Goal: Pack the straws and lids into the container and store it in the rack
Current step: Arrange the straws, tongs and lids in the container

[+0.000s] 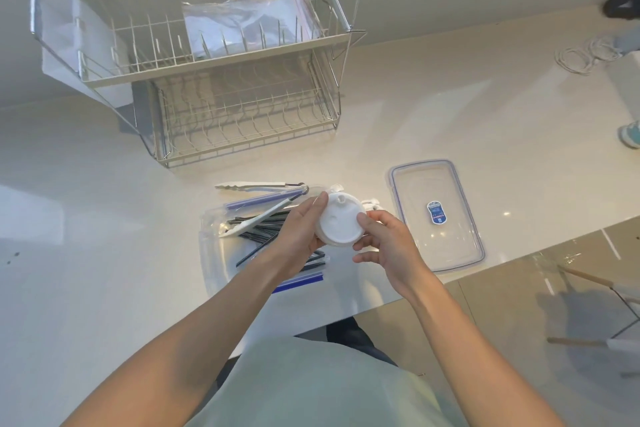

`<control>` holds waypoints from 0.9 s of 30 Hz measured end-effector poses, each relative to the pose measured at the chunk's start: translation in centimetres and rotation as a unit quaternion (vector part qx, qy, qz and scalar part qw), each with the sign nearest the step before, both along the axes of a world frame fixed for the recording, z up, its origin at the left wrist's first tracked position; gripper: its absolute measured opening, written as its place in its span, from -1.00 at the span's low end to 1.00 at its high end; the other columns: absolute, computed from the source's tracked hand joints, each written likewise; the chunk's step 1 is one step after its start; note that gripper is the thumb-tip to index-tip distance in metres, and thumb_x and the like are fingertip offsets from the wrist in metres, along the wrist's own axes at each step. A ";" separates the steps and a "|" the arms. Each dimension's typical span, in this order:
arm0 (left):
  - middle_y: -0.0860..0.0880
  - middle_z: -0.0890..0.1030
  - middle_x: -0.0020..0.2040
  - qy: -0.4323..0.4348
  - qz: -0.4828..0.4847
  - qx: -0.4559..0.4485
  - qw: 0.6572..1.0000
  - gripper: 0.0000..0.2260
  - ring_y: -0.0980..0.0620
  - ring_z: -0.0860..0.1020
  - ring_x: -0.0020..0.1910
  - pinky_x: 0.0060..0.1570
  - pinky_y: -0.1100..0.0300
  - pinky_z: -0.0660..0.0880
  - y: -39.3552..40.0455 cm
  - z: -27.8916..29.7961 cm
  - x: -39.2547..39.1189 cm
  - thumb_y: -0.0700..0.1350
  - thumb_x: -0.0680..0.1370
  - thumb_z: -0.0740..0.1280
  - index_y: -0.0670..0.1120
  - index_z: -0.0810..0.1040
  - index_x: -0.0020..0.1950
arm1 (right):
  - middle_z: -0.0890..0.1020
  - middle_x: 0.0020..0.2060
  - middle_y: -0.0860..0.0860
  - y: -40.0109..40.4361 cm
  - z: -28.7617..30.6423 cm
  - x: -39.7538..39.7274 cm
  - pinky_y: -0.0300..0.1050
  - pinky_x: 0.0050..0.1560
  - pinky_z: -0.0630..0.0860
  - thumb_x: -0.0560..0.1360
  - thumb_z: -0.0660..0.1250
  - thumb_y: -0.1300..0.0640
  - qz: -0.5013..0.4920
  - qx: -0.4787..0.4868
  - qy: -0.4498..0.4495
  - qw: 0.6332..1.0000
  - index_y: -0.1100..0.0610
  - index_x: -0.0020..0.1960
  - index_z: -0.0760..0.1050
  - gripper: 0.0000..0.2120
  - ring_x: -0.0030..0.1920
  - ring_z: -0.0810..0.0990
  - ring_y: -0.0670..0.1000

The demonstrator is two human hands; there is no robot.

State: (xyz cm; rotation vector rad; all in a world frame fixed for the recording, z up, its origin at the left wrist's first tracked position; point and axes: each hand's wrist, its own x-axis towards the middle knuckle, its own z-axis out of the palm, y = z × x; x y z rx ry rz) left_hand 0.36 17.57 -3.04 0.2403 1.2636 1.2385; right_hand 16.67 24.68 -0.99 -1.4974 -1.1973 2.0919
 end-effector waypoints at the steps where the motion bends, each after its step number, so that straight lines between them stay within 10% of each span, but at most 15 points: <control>1: -0.18 0.68 0.19 0.008 -0.002 -0.006 1.000 -0.61 -0.07 0.64 0.08 0.08 -0.04 0.58 0.3 0.0 0.3 0.12 0.68 0.23 -0.13 0.59 0.32 | 0.57 -0.18 0.10 0.4 0.1 0.4 0.01 -0.26 0.63 0.58 0.43 0.09 -0.003 0.003 0.000 1.000 0.19 0.04 0.56 -0.83 -0.31 0.57 0.04; 9: -0.05 0.74 -0.02 0.074 -0.018 -0.034 0.997 -0.70 0.04 0.67 -0.05 -0.03 0.15 0.62 2.0 -0.6 2.2 0.02 0.71 0.19 -0.10 0.66 0.15 | 0.58 -0.17 0.17 2.0 -0.7 2.8 0.08 -0.18 0.68 0.57 0.45 0.10 -0.002 -0.002 -0.023 1.000 0.19 0.01 0.53 -0.83 -0.31 0.57 0.08; 23: -0.11 0.64 0.15 0.128 0.007 -0.166 0.978 -0.79 -0.09 0.63 0.14 0.16 -0.10 0.61 3.4 -3.5 10.3 -0.06 0.64 0.32 -0.13 0.51 0.23 | 0.63 -0.19 0.16 3.1 -3.6 8.0 0.10 -0.16 0.71 0.59 0.41 -0.05 -0.050 -0.006 -0.104 0.993 0.23 0.10 0.62 -0.67 -0.32 0.61 0.05; 27: -0.07 0.62 0.12 0.223 -0.035 -0.168 0.960 -0.77 0.03 0.58 -0.04 -0.20 0.24 0.49 4.8 -3.3 10.3 -0.08 0.64 0.27 -0.14 0.56 0.24 | 0.62 -0.20 0.15 4.2 -4.5 8.0 0.05 -0.14 0.71 0.60 0.39 -0.02 -0.059 -0.008 -0.138 0.989 0.26 -0.02 0.63 -0.69 -0.32 0.61 0.05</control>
